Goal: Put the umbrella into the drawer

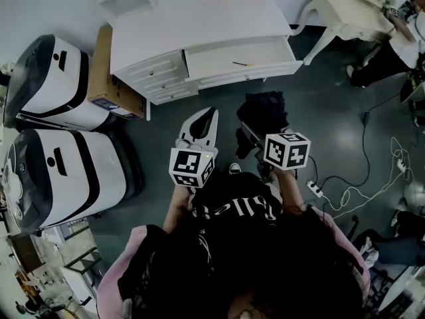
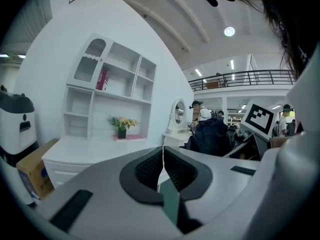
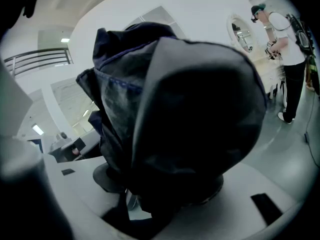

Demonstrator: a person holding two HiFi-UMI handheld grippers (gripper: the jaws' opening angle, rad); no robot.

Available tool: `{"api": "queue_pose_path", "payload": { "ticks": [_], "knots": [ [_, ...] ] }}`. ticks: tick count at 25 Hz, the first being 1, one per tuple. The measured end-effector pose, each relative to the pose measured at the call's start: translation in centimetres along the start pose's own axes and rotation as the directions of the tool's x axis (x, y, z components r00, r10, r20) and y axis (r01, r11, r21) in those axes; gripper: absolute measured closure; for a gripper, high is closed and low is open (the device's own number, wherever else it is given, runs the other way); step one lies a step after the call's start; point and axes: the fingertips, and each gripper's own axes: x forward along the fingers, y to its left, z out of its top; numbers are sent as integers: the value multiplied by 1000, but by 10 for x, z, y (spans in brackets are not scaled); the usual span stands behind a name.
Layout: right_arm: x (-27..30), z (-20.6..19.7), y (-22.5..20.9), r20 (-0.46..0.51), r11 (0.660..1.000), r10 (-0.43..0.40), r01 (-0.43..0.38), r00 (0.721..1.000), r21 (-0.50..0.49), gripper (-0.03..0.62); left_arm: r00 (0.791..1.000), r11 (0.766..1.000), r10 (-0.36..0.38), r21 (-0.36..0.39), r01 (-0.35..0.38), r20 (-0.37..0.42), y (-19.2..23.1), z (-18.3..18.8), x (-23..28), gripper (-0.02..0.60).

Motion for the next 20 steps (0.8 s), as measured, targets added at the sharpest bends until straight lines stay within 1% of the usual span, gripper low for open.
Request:
{"api": "queue_pose_path", "payload": {
  "ticks": [7,9,11,13,16,20],
  "knots": [
    [-13,2,-22,-8,1000,30,-30,1000,-5,309,1000,1000,24,4,-24,-3,-21,-2,14,565],
    [-17,0,-28,-16,999,37,-37,999,-11,309,999,999,51,12,-51,-6,-22,-4,14,565],
    [-20,-3,-34,-28,999,44,-44,999,-13,309,996,996,92,11,-92,-11,-19,-7,13,565],
    [-21,-7,-41,-43,999,53,-53,998,-9,309,991,992,129,-10,-129,-19,-15,-11,11,565],
    [-19,-14,-49,-66,998,69,-68,995,6,309,986,986,161,-45,-163,-42,-13,-20,8,565],
    [-13,-16,-55,-81,996,84,-83,993,22,309,977,980,195,-20,-198,-85,-7,-29,6,565]
  ]
}}
